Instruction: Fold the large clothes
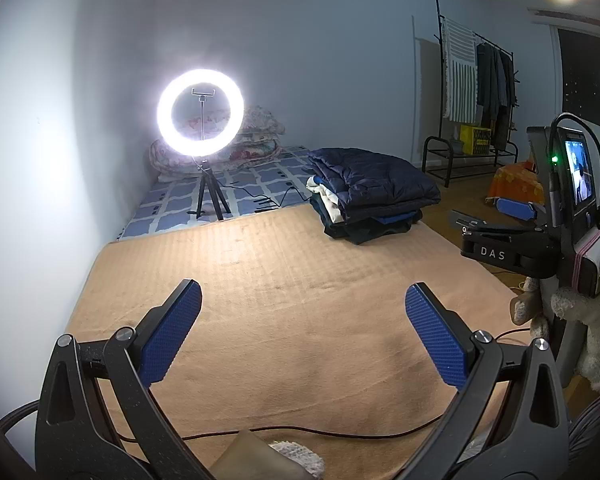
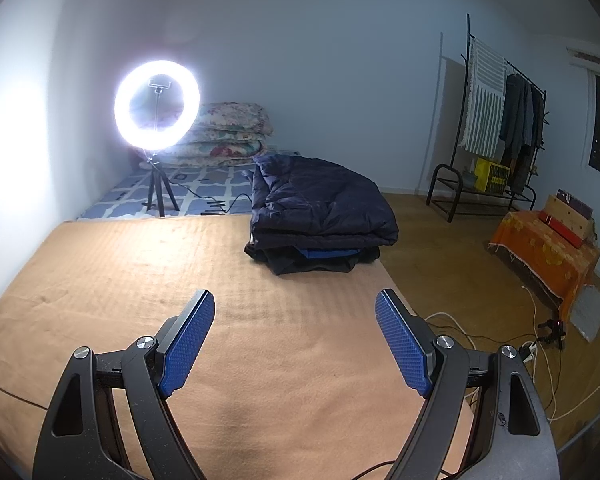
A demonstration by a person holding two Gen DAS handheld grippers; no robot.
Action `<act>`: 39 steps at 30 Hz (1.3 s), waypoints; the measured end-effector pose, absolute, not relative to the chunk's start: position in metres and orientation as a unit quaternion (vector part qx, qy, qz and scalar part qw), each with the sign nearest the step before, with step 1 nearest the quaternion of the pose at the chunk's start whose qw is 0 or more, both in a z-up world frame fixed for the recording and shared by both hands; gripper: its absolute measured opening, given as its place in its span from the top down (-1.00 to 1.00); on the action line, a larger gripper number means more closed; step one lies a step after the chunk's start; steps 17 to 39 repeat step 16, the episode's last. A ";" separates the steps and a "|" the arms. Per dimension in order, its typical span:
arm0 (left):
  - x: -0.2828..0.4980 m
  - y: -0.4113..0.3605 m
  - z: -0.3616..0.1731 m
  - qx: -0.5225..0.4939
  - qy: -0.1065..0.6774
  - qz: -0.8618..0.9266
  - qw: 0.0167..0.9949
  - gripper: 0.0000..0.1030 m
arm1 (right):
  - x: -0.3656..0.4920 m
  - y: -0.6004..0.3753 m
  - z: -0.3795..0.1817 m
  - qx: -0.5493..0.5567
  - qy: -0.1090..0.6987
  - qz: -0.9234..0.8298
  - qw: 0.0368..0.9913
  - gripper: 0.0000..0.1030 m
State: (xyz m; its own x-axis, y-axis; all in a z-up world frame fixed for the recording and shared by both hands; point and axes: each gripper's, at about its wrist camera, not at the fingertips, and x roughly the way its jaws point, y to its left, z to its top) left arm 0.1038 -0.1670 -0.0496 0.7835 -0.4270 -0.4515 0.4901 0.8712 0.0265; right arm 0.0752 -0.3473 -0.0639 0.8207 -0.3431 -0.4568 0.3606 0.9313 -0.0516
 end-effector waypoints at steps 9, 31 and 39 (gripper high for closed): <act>0.103 -0.168 -0.050 0.071 0.221 -0.242 0.942 -1.00 | 0.075 -0.348 -0.066 0.015 0.237 -0.182 0.954 -0.60; 0.103 -0.170 -0.049 0.076 0.212 -0.234 0.946 -1.00 | 0.075 -0.348 -0.066 0.015 0.237 -0.182 0.954 -0.60; 0.103 -0.170 -0.049 0.076 0.212 -0.234 0.946 -1.00 | 0.075 -0.348 -0.066 0.015 0.237 -0.182 0.954 -0.60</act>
